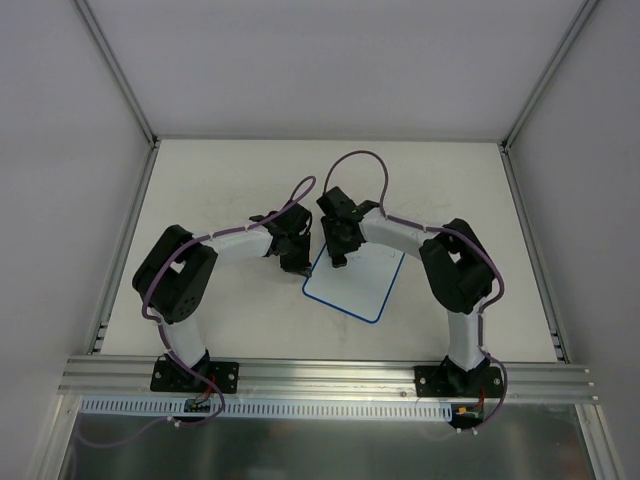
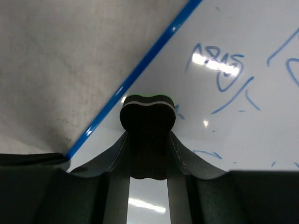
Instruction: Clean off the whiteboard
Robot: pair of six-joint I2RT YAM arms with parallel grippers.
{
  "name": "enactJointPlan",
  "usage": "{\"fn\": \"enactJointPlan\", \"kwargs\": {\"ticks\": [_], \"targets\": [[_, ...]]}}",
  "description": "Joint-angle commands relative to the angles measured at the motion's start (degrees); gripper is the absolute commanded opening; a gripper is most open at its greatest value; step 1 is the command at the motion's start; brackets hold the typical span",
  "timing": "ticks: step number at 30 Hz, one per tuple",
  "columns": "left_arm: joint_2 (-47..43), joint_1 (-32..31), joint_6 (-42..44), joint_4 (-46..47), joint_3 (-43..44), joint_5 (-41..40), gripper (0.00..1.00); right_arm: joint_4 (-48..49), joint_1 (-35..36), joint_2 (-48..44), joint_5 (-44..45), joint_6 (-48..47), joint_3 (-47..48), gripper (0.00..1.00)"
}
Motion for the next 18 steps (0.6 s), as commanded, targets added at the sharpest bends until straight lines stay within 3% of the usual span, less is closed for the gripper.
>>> {"fn": "enactJointPlan", "kwargs": {"ticks": [1,6,13,18], "targets": [[5.3,0.0,1.7,-9.0,-4.1,-6.5,0.0,1.9,1.6,2.5,-4.2,0.8,-3.3,0.0],[5.4,0.0,1.6,-9.0,-4.3,-6.6,0.0,2.1,-4.0,-1.8,-2.0,3.3,-8.4,0.0],[5.1,0.1,1.4,-8.9,-4.7,-6.7,0.0,3.9,-17.0,-10.9,1.2,6.4,-19.6,0.0],[5.3,0.4,1.4,-9.0,-4.6,-6.4,0.0,3.4,-20.9,-14.5,0.0,8.4,-20.6,0.0]]}}
